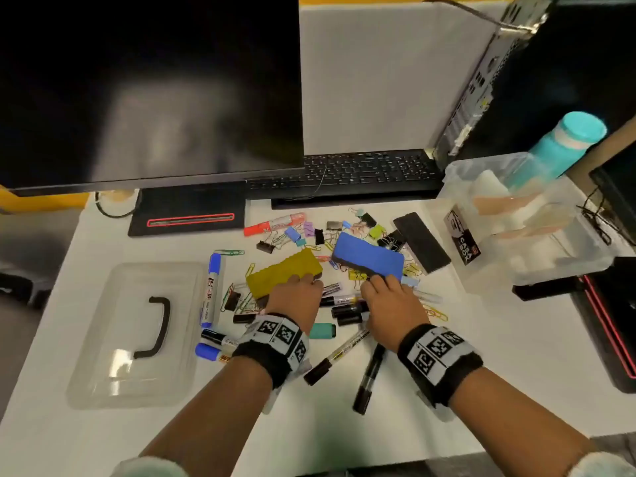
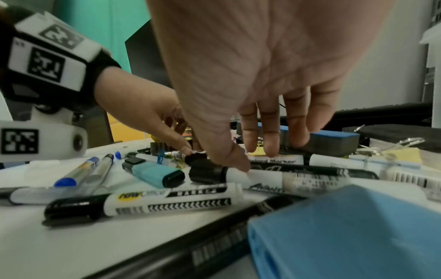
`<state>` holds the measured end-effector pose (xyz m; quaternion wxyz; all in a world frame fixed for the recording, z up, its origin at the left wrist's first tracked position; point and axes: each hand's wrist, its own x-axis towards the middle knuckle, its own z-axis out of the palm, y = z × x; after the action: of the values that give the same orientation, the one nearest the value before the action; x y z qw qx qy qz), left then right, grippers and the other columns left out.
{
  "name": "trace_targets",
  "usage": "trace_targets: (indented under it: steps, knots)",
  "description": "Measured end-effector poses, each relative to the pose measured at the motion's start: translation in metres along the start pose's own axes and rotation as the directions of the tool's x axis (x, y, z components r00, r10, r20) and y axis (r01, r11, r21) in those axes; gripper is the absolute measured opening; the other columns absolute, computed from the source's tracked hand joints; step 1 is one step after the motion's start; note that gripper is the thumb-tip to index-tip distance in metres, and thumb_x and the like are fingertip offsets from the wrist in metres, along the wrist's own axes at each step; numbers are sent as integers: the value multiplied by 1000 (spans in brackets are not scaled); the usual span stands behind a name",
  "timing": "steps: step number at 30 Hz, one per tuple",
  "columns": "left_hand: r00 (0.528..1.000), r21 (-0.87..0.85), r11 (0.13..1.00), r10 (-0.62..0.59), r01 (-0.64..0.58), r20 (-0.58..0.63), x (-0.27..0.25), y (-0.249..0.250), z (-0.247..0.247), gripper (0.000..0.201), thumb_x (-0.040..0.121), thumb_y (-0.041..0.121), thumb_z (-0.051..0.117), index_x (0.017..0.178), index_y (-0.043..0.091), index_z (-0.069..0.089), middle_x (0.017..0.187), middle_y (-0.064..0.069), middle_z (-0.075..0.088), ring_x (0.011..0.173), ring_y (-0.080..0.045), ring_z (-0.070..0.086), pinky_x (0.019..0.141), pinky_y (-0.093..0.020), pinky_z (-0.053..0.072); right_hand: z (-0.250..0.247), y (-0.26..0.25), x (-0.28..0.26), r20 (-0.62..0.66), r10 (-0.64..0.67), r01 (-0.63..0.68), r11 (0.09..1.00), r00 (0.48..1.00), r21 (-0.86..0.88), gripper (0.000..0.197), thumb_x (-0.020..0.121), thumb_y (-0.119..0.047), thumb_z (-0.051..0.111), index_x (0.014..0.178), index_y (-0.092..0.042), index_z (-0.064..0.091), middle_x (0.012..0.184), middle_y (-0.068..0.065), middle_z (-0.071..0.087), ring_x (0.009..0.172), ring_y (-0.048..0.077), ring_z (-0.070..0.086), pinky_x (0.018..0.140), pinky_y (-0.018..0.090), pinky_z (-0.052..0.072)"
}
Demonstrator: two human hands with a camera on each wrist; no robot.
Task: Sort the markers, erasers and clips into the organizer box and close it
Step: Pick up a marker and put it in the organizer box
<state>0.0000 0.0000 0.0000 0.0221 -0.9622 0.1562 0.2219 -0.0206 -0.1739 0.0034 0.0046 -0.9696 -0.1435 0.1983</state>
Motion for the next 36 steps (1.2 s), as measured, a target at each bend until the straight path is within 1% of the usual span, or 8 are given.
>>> trace_targets:
  steps: [6,13,19,23,26,29,32,36]
  knots:
    - [997,3,997,-73,73,28,8,3,2,32,95,14,47,127,10,44,129,-9,47,121,-28,41,82,-38,48,16,12,0,19,-65,65,998,998,20,41,91,-27,47,130,-19,42,133,2,43,124,26,36,104,38,30]
    - [990,-158,979,-121,131,72,7,0,0,38,94,31,50,125,10,48,129,-8,46,123,-25,40,93,-39,47,21,8,2,36,-58,57,998,998,4,38,92,-22,44,129,-16,41,135,5,44,125,27,36,104,39,28]
    - [990,-26,999,-33,30,-138,2,0,-9,30,97,30,43,118,12,54,123,-7,44,117,-25,39,88,-34,45,11,14,-4,57,-64,54,985,996,161,48,87,-8,47,132,-22,40,136,1,45,125,24,36,106,39,28]
    - [994,20,999,-25,27,-109,3,6,-15,25,95,19,43,119,11,49,122,-8,48,112,-25,45,86,-34,42,-10,24,-16,-90,-17,54,908,996,415,34,90,-5,45,118,-25,49,114,1,55,107,22,46,89,32,37]
    - [996,-46,999,-7,3,-88,6,13,-18,32,97,20,40,128,11,38,130,-11,44,114,-27,46,89,-36,43,-31,35,-27,-224,-19,152,790,974,595,21,94,-9,46,106,-24,52,96,-2,54,90,20,48,75,31,38]
    - [997,-77,994,74,-76,-28,9,28,-19,45,96,16,41,139,13,25,141,-15,30,116,-32,47,85,-39,47,-63,60,-38,-412,24,235,790,911,566,28,89,-3,52,108,-24,55,104,-4,54,93,20,46,79,34,38]
    - [994,-33,993,111,-111,2,15,37,-15,45,94,13,45,136,12,31,137,-16,34,107,-33,54,80,-40,48,-100,102,-44,-547,187,39,927,816,374,44,80,3,53,110,-28,60,128,-1,52,115,33,41,99,47,33]
    - [997,-54,995,81,-81,-10,21,40,-8,41,93,29,51,130,13,39,131,-10,40,106,-29,56,80,-39,49,-128,164,-32,-355,444,-308,874,823,377,37,91,-5,46,120,-24,57,123,8,54,115,37,42,99,48,35]
